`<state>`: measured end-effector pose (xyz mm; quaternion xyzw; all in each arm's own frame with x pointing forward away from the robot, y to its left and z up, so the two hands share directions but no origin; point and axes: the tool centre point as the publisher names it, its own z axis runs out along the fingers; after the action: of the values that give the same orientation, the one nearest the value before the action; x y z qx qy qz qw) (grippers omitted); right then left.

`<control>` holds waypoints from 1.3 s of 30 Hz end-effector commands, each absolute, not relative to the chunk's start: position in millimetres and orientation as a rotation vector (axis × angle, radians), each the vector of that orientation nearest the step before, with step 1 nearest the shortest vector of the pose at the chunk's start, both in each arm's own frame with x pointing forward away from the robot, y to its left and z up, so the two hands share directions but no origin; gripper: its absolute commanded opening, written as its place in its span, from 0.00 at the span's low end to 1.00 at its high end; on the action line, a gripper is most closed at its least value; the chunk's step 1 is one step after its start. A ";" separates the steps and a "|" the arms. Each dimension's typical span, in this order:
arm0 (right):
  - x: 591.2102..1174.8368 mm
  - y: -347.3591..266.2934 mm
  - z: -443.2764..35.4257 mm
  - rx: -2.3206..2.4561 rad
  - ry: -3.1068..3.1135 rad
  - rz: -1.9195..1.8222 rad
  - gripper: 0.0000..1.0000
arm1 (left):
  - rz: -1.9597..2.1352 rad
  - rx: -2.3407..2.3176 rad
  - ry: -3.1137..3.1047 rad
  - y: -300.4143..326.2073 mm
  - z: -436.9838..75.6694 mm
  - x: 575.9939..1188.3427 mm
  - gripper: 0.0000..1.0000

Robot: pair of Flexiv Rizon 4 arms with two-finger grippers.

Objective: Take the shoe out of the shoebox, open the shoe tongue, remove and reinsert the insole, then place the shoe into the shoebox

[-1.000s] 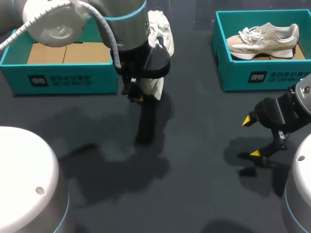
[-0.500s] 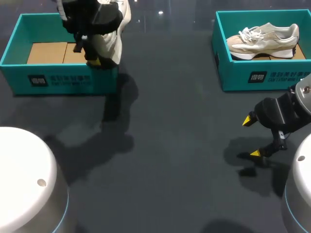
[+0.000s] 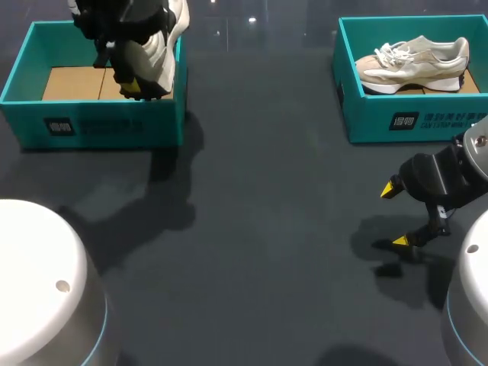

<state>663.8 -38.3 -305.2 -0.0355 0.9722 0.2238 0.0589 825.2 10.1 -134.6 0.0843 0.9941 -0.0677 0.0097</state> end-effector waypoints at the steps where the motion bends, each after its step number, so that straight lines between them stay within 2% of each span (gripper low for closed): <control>1: 661.7 -38.5 -304.5 -0.106 2.944 0.674 1.00 | -0.196 0.243 3.100 25.8 -137.7 840.1 0.00; 14: 661.7 -38.5 -304.5 -0.106 2.944 0.674 1.00 | -0.193 0.158 3.151 110.9 -135.5 925.0 0.00; 28: 661.7 -38.5 -304.5 -0.106 2.944 0.674 1.00 | -0.095 0.086 3.211 206.6 -136.3 980.2 0.00; 39: 661.7 -38.5 -304.5 -0.106 2.944 0.674 1.00 | -0.095 0.086 3.211 206.6 -136.3 980.2 0.00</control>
<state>663.8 -38.3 -305.2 -0.0355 0.9722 0.2238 0.0589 978.8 206.4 -138.8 0.0263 0.9986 -0.0300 -0.0339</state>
